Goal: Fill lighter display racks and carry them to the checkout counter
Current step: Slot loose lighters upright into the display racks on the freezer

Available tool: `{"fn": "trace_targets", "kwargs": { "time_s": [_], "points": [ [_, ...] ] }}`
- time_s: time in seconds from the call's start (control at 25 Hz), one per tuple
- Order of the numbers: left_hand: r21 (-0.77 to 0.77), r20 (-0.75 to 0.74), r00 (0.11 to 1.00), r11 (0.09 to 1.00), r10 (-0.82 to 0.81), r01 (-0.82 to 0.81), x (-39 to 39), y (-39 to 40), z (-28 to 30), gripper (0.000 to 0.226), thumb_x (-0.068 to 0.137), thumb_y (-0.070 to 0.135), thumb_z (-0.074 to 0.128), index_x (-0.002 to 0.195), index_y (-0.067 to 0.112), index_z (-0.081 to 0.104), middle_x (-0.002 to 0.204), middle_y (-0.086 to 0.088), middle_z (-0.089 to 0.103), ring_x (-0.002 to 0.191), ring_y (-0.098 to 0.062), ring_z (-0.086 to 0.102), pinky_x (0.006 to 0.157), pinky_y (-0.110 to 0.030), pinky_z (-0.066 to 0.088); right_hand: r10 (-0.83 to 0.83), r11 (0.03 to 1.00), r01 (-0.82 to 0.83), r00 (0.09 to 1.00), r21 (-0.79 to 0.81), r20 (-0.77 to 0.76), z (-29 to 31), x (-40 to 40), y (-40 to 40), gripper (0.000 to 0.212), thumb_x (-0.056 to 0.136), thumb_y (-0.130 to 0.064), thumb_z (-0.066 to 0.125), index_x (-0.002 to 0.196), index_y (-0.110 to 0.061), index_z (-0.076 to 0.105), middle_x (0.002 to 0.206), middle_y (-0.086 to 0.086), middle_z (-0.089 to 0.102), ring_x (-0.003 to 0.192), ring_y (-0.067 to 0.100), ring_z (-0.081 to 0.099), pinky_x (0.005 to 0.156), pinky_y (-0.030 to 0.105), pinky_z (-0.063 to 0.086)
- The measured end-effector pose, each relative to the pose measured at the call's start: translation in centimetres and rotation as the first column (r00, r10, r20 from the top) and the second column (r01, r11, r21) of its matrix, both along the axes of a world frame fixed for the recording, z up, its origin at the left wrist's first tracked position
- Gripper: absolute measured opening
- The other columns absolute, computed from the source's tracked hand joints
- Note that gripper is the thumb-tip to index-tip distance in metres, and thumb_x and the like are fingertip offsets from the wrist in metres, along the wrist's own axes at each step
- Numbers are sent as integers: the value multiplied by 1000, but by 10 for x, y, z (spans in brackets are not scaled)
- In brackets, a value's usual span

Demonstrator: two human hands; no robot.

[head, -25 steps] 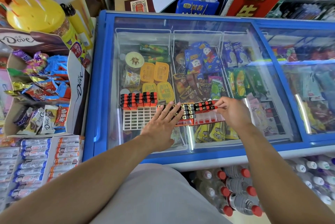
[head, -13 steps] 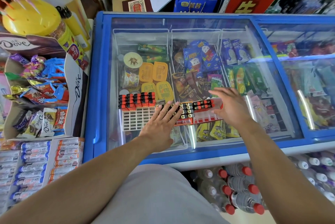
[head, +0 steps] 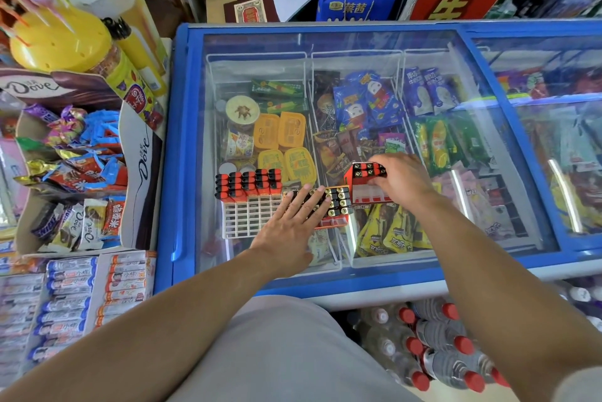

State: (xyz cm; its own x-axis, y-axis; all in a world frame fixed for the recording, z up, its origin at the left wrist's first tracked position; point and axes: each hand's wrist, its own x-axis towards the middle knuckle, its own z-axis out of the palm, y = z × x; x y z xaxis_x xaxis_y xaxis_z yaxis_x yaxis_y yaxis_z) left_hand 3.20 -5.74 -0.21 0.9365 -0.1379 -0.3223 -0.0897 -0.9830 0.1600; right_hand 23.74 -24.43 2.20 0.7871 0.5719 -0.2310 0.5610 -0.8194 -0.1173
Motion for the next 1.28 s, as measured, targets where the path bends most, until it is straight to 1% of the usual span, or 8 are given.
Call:
{"fn": "trace_targets", "kwargs": {
  "time_s": [0.12, 0.32, 0.48, 0.6, 0.72, 0.96, 1.12, 1.28],
  "points": [
    [2, 0, 1000, 1000, -15, 15, -1, 1, 0, 102, 97, 46, 51, 155, 21, -29, 160, -2, -38, 146, -25, -38, 123, -45, -16, 46, 997, -50, 997, -62, -63, 0, 2, 2, 68, 79, -48, 76, 140, -31, 50, 140, -4, 57, 131, 21, 49, 114, 46, 32],
    [-12, 8, 1000, 1000, -3, 4, -1, 1, 0, 102, 97, 47, 51, 155, 21, -30, 160, -3, -38, 146, -25, -38, 124, -46, -15, 59, 987, -61, 998, 150, 18, 1, -6, 7, 44, 87, -41, 71, 129, -29, 61, 130, -4, 64, 123, 19, 52, 108, 39, 34],
    [-84, 62, 995, 993, 83, -78, -3, 3, 7, 99, 97, 38, 54, 158, 19, -22, 164, -2, -30, 149, -20, -33, 124, -43, -13, 54, 986, -58, 998, 153, 31, 16, -23, 16, 60, 87, -48, 68, 141, -30, 50, 139, -2, 57, 133, 21, 46, 116, 42, 28],
    [-29, 258, 950, 984, 177, -176, 1, 14, 18, 96, 91, 46, 65, 162, 15, 9, 169, -6, 16, 157, -25, -2, 123, -44, -17, 249, 966, -246, 968, 83, -27, 24, -51, 30, 75, 79, -64, 69, 143, -36, 45, 141, -10, 54, 133, 15, 43, 118, 41, 24],
    [57, 224, 965, 987, 136, -152, 12, 28, 28, 85, 84, 65, 62, 150, 16, 41, 152, -2, 47, 155, -29, 13, 122, -52, -17, 377, 926, -376, 926, 31, -29, 9, -69, 42, 77, 71, -64, 75, 137, -33, 51, 132, -13, 60, 129, 11, 49, 123, 42, 9],
    [153, 215, 975, 985, 47, -81, 26, 36, 31, 72, 88, 67, 54, 138, 16, 55, 136, -2, 62, 153, -27, 22, 121, -57, -16, 356, 930, -359, 933, 81, 43, 2, -62, 49, 52, 73, -54, 76, 119, -33, 62, 111, -17, 69, 112, 6, 61, 124, 37, 0],
    [127, 251, 966, 987, 69, -103, 38, 42, 32, 66, 89, 65, 55, 134, 16, 59, 131, -2, 64, 147, -25, 34, 122, -57, -9, 316, 941, -322, 946, 105, 70, 4, -55, 55, 55, 73, -56, 77, 120, -31, 64, 115, -15, 69, 114, 8, 60, 124, 38, 1],
    [86, 249, 956, 980, 154, -180, 49, 47, 31, 71, 90, 64, 58, 143, 18, 49, 143, -1, 56, 152, -24, 22, 121, -57, -15, 244, 961, -254, 965, 106, 94, 8, -50, 67, 57, 77, -50, 78, 127, -31, 60, 124, -10, 67, 124, 13, 55, 123, 46, 8]
  ]
}}
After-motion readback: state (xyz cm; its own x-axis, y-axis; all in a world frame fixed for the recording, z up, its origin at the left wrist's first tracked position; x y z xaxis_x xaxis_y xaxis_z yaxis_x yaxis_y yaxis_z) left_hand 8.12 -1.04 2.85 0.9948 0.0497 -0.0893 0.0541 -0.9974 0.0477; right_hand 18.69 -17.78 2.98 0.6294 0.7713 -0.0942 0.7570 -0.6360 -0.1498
